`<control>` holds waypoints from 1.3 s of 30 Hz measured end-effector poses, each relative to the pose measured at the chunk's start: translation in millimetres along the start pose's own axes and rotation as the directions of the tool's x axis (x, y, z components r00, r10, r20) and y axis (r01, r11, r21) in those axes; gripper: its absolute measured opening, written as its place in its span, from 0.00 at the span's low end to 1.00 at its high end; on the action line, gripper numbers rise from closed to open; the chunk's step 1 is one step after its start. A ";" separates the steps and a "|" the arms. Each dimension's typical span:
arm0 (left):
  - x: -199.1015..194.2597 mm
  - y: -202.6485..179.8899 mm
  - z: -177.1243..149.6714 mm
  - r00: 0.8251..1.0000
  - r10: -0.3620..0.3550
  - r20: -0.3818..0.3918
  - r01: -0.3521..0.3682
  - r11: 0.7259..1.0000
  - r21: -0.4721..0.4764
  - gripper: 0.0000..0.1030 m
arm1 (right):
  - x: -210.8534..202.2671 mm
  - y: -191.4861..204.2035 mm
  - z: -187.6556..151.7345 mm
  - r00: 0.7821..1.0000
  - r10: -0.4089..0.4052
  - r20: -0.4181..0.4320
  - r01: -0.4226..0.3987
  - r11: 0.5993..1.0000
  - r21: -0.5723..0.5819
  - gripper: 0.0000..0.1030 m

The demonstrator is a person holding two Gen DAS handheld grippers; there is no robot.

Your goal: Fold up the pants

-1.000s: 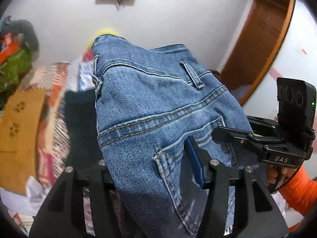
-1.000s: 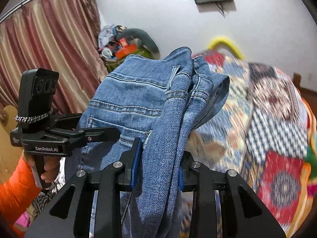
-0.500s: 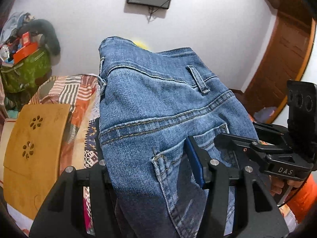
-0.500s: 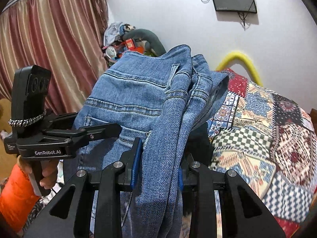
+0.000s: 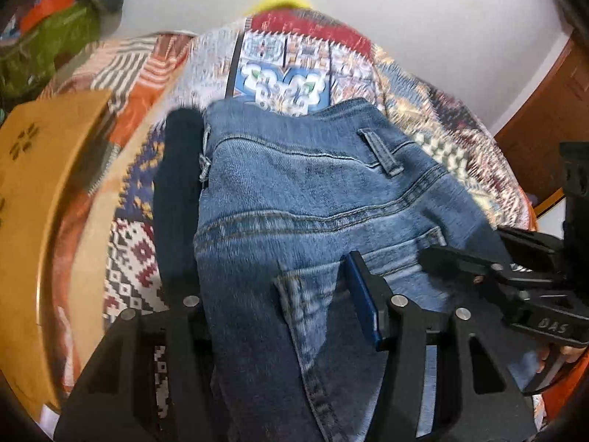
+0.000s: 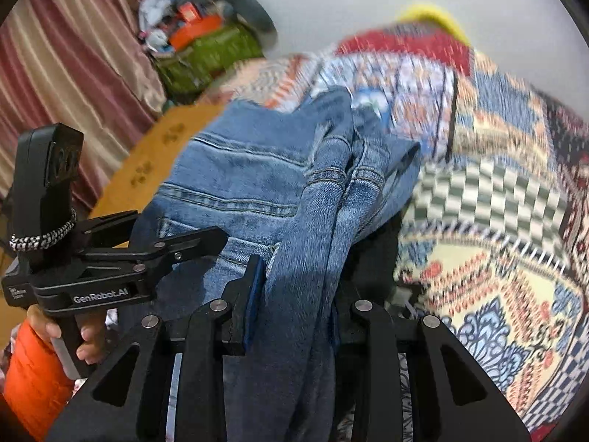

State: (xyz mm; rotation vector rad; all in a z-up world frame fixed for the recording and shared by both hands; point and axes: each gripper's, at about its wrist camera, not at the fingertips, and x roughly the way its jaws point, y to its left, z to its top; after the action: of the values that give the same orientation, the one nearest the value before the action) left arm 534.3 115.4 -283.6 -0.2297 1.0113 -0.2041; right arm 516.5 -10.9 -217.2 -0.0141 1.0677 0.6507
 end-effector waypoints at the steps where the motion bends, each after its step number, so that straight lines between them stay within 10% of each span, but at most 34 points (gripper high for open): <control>1: -4.6 -4.7 -3.2 1.000 0.000 0.014 0.000 1.000 -0.003 0.56 | 1.1 -2.1 -2.4 1.000 -0.002 -0.003 0.002 1.000 0.002 0.28; 11: -69.6 -30.7 -22.1 0.981 0.182 0.060 -0.188 0.976 0.107 0.56 | -63.9 8.1 -29.0 0.997 -0.060 0.055 0.063 0.996 -0.057 0.33; 21: -228.9 -109.8 -48.4 0.936 0.145 0.321 -0.213 0.959 0.188 0.56 | -201.3 61.2 -54.3 0.951 -0.054 0.305 0.093 0.989 -0.112 0.33; 31: -387.2 -186.4 -128.1 0.797 0.059 0.601 -0.236 0.946 0.220 0.56 | -337.5 143.0 -113.0 0.814 0.020 0.580 0.116 0.974 -0.197 0.33; 39: -438.0 -201.4 -191.6 0.685 0.067 0.725 -0.257 0.954 0.155 0.61 | -375.3 185.4 -169.1 0.719 0.034 0.694 0.168 0.961 -0.221 0.33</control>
State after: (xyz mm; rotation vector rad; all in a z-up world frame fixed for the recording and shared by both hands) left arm 132.1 24.4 31.3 0.0241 0.2060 -0.0577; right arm 169.1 -96.0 58.3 -0.0412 0.2339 0.6526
